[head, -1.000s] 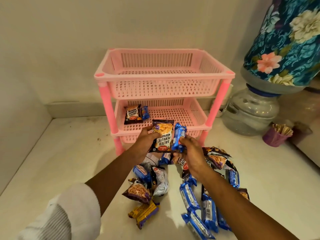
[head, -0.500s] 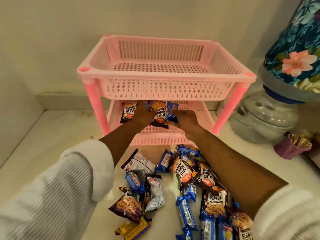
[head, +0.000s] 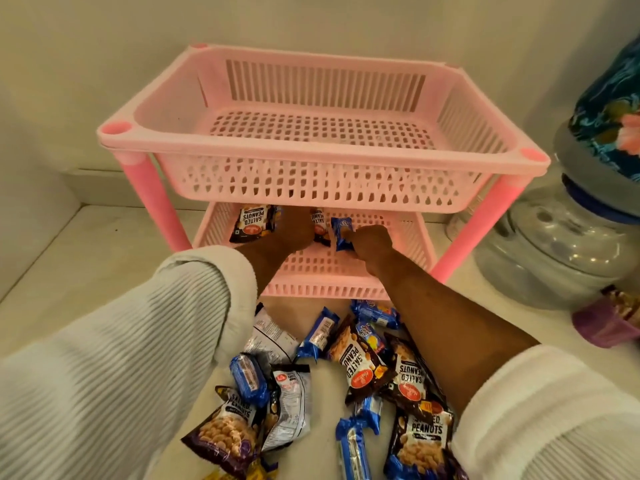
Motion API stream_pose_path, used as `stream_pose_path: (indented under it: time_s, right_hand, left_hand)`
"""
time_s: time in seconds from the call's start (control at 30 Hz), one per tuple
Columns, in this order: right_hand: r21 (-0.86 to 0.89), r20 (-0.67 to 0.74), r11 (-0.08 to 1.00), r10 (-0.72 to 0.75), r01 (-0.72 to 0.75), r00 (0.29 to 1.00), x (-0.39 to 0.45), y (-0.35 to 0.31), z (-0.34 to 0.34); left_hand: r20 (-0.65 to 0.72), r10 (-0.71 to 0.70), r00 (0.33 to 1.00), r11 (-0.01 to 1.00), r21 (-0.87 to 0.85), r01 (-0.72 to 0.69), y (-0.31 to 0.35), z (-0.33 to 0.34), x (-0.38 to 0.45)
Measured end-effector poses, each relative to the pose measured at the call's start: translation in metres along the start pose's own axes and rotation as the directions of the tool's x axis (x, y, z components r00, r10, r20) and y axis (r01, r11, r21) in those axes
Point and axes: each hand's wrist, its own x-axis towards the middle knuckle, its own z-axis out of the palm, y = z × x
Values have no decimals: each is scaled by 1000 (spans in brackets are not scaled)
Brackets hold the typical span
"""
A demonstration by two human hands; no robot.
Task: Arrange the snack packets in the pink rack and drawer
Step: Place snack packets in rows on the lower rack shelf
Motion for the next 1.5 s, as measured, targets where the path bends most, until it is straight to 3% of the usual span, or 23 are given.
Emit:
stream_pose_path:
  time_s: [0.1,0.17,0.3,0.53,0.87,1.0,1.2,1.37,1.5]
  right_hand:
    - [-16,-54,1000,-24,23,998,4,-1,3]
    - [-49,-79,998,-51,47,996,6,-2,5]
    - [-221,-81,971,-109,89,991,6,-2,8]
    - [-388,-123,913,-188,127,974,11,-7,10]
    - [-379,-98,916,-183,133,978,22,-6,11]
    - [-347,-70,929,-163,130,984,17,-10,7]
    - [-344,-75,925,-199,162,977,-13,-11,-13]
    - [-305,-181,899,-380,315,907,-77,-5,-34]
    - [-321,-264,791,-603,521,753,-146,19,-42]
  left_hand:
    - [-63,-17,998,996,87,23,4,8,-5]
    - [-73,21,997,959,284,1,5,11,-8]
    - [45,96,994,874,474,-106,1,11,-12]
    - [229,87,970,934,320,-159,-11,14,-10]
    - [185,102,977,951,270,-150,-13,19,-1]
    - [142,190,971,940,259,-222,-8,14,-6]
    - [136,154,979,970,167,-176,16,-11,-45]
    - [-10,264,965,962,78,-262,25,-25,-117]
    - [-113,405,907,914,47,-402,16,-20,-172]
